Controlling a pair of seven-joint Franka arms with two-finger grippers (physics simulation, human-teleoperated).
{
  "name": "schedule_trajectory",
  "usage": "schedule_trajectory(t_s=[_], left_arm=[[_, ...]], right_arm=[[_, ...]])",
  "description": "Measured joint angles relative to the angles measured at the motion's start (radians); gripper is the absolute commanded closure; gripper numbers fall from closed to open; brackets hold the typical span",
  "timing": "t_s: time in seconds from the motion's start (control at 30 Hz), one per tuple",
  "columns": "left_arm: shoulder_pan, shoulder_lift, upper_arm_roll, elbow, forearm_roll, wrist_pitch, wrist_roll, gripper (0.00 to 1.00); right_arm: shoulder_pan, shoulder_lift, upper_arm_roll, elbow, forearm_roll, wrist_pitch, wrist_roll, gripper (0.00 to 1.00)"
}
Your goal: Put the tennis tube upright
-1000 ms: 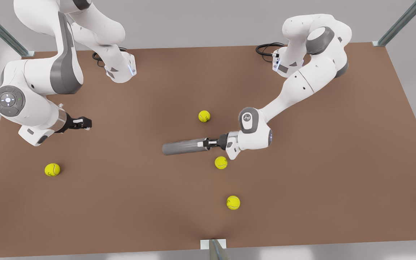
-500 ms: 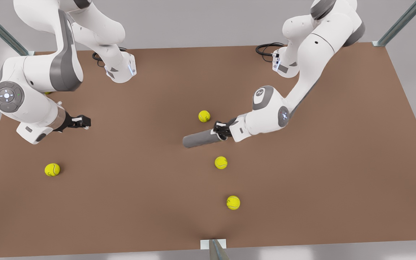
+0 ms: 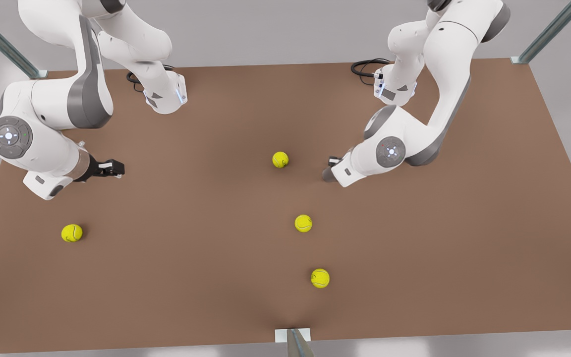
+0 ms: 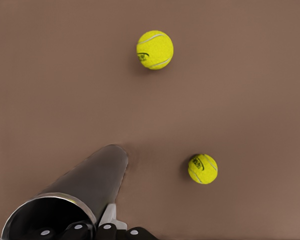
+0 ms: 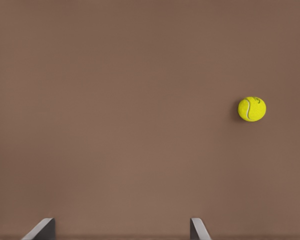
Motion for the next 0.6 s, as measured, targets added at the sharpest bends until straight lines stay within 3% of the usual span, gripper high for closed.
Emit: schedule_trajectory(t_s=[0.6], left_arm=[[0.02, 0.01, 0.035, -0.004, 0.186, 0.062, -0.2, 0.79]], right_arm=[[-0.002, -0.021, -0.021, 0.033, -0.036, 0.036, 0.004, 0.0]])
